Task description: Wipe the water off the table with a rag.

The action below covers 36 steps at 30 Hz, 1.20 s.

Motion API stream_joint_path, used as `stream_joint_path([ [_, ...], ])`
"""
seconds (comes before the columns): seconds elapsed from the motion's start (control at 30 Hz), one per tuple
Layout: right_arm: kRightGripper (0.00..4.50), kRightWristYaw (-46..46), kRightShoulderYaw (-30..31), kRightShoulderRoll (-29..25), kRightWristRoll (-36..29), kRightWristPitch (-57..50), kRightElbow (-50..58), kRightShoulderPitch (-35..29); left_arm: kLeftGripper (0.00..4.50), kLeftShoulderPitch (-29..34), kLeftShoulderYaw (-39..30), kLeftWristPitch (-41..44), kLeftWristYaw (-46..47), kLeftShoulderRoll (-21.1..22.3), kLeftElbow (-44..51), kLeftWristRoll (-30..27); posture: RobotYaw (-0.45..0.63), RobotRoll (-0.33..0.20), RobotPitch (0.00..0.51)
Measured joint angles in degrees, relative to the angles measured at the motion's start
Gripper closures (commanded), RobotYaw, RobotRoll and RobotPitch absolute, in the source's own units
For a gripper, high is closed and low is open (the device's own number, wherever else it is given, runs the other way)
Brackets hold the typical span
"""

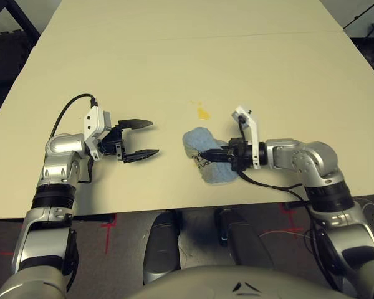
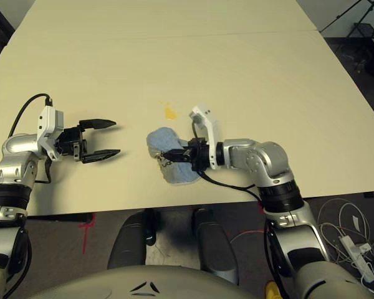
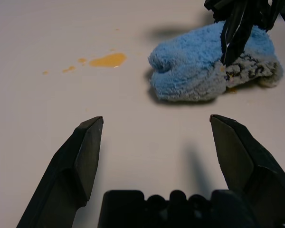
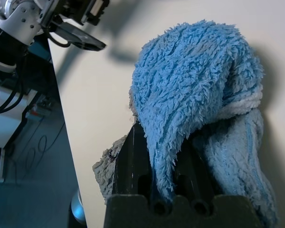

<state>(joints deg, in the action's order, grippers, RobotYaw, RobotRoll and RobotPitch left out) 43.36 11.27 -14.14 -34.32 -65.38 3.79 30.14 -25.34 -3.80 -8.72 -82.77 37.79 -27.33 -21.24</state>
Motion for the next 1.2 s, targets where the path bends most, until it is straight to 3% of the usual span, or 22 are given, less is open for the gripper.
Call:
stream_joint_path([
  [0.2,4.30,-0.4,3.2,4.0,1.4,0.7,-2.3,2.3,0.00,0.2,0.0,0.0,0.0,0.0,0.1,0.0,0.14,0.000,0.230],
  [0.43,4.30,0.8,3.7,2.1,1.2,0.8,-1.7,1.9,0.00,0.2,0.0,0.0,0.0,0.0,0.0,0.0,0.13,0.000,0.230],
  [0.87,4.31,6.5,-2.1,-16.6,-2.8,0.3,0.4,-0.4,0.00,-0.7,0.1,-1.6,-0.6,0.6,-3.1,0.7,0.11,0.000,0.229],
  [1.2,4.31,10.1,-10.4,-28.2,-1.9,3.8,-12.3,3.4,0.00,-1.3,0.4,-2.9,-1.3,0.4,-5.3,0.9,0.10,0.000,0.226],
])
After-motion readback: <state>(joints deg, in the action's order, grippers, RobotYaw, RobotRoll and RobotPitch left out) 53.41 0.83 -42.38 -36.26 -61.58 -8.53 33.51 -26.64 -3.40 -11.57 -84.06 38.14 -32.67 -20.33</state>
